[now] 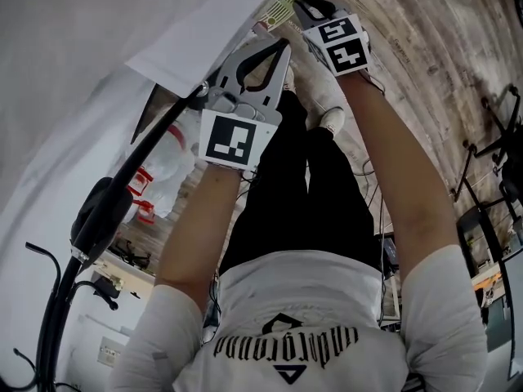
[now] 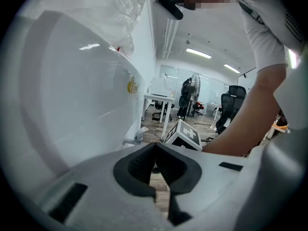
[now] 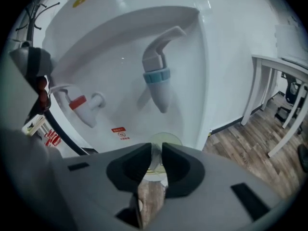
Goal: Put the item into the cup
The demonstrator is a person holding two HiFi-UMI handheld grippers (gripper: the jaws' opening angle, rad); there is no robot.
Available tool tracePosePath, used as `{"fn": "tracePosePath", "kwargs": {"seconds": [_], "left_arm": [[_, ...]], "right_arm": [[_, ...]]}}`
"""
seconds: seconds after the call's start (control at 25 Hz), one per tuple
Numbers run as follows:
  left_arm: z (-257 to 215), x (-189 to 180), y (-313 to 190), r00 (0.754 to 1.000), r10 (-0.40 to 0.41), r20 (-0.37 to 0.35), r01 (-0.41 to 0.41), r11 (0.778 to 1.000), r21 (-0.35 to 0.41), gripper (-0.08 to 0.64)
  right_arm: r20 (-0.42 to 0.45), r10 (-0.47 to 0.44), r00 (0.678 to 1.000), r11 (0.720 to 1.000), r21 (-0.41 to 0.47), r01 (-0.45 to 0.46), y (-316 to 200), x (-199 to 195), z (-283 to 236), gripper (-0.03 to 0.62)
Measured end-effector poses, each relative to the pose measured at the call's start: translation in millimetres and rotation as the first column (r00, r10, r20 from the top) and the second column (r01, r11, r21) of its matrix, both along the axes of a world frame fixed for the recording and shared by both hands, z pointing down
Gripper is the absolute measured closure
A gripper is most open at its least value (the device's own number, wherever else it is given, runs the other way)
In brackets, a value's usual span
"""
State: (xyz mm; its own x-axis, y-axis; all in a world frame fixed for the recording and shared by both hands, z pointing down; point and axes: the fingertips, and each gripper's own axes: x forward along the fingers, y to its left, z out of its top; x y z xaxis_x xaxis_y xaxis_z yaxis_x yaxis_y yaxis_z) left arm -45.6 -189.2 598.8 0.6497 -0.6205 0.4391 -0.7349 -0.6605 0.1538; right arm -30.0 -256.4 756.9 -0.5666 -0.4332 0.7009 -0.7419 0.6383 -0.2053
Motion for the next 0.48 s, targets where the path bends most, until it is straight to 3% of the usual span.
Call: {"fn": "tracePosePath", "kwargs": {"seconds": [0.36,0.48], "left_arm": [[-6,4,2,1.000,-0.016,-0.019,0.015,1.000,-0.006,0.551],[-16,6,5,1.000,0.010,-0.008,-0.010,1.000,0.028,0.551]], "right_arm": [[0.009,-0.005,1.000,1.000,0.006,0.005,5,2,-15,0.471],[0.017,-0.018,1.000,1.000,0.021,0.017,13,5,-34,0.469]]}}
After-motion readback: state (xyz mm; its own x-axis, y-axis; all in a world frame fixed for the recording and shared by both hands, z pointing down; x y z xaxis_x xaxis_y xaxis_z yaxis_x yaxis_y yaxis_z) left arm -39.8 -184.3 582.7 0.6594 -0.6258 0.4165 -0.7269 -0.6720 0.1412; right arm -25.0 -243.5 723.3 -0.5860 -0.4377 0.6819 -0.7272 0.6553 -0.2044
